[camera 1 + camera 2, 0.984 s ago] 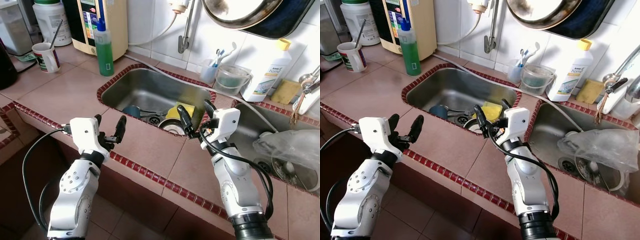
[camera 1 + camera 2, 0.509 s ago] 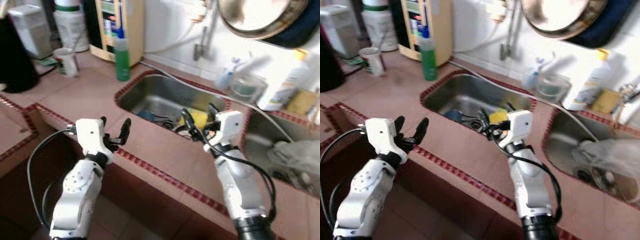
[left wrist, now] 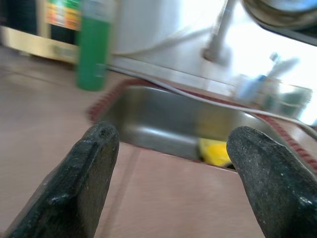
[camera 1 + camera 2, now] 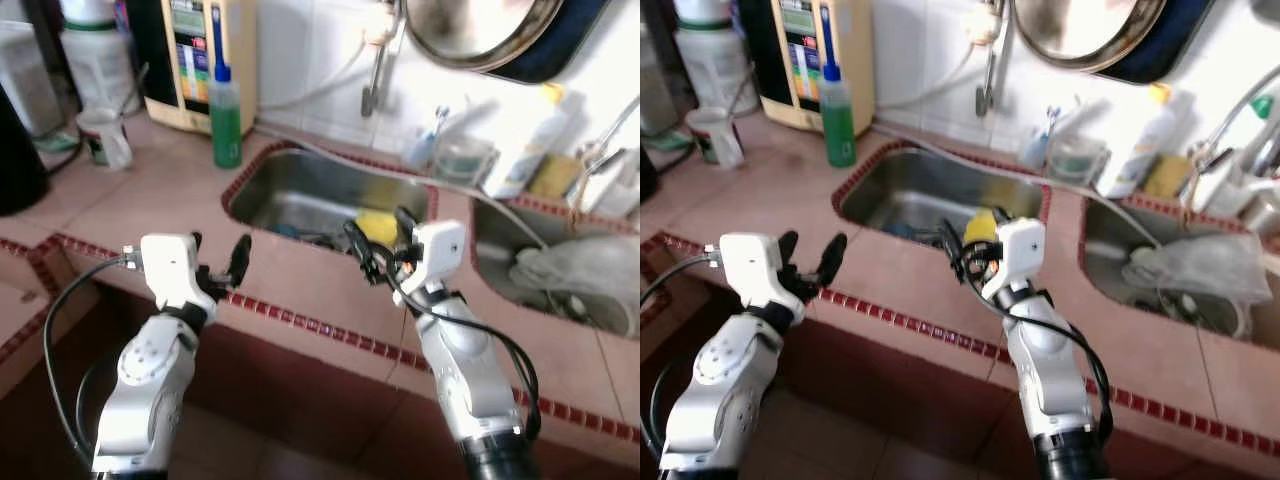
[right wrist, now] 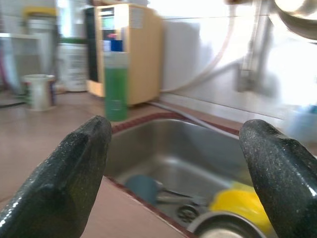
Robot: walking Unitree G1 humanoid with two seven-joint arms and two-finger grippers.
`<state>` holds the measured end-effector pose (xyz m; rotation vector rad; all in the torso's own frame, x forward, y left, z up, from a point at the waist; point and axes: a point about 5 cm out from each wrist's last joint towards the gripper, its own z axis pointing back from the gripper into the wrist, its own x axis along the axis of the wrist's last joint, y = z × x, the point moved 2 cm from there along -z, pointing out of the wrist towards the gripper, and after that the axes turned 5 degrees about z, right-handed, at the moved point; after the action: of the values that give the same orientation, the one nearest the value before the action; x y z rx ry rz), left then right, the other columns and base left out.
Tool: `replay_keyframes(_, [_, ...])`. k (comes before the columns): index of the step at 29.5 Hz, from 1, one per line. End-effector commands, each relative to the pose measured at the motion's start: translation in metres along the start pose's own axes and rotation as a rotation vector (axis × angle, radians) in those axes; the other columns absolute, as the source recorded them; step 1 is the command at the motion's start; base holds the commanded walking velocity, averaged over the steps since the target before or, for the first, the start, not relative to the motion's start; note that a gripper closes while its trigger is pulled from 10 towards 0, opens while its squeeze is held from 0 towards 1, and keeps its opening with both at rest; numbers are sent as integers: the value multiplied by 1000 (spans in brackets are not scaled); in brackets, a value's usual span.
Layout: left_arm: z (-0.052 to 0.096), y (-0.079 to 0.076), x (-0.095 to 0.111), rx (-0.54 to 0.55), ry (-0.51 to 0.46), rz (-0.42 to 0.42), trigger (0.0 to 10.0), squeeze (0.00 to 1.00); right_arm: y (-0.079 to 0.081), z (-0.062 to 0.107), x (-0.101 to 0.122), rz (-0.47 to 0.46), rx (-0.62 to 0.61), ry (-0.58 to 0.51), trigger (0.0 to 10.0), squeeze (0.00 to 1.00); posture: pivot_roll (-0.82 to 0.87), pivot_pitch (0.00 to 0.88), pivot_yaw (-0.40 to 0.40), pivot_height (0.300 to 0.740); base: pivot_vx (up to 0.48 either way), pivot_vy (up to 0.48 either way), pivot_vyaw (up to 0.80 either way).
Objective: Kitchen organization
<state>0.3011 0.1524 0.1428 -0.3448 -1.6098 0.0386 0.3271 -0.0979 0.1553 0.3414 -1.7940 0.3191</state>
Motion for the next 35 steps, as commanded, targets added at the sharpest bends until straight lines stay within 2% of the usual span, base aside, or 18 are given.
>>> replay_keyframes(1, [-3, -11, 5, -36, -15, 5, 10000, 0, -10, 2, 2, 18, -21, 1, 10000, 0, 47, 1, -70, 740, 0, 0, -750])
replay_keyframes(8, [4, -10, -4, -81, 7, -42, 10000, 0, -5, 7, -4, 42, 25, 26, 10000, 0, 47, 9, -72, 740, 0, 0, -705])
replay_keyframes(11, [15, -11, -11, -165, 25, -54, 10000, 0, 6, 18, -16, 97, 158, 73, 10000, 0, 40, 20, -69, 740, 0, 0, -673])
replay_keyframes(16, [22, -6, -17, -187, 48, -72, 10000, 0, 8, 27, -25, 160, 254, 111, 10000, 0, 36, 28, -69, 740, 0, 0, -653])
replay_keyframes(26, [29, -8, -11, -210, -6, -47, 10000, 0, 2, 31, -23, 164, 260, 96, 10000, 0, 39, 37, -73, 740, 0, 0, -588])
replay_keyframes(31, [41, -13, -11, -287, -19, -60, 10000, 0, 6, 38, -24, 166, 318, 89, 10000, 0, 43, 38, -76, 740, 0, 0, 0])
replay_keyframes(35, [41, -6, -13, -250, -4, -44, 10000, 0, 3, 39, -26, 174, 321, 100, 10000, 0, 44, 36, -77, 740, 0, 0, 0])
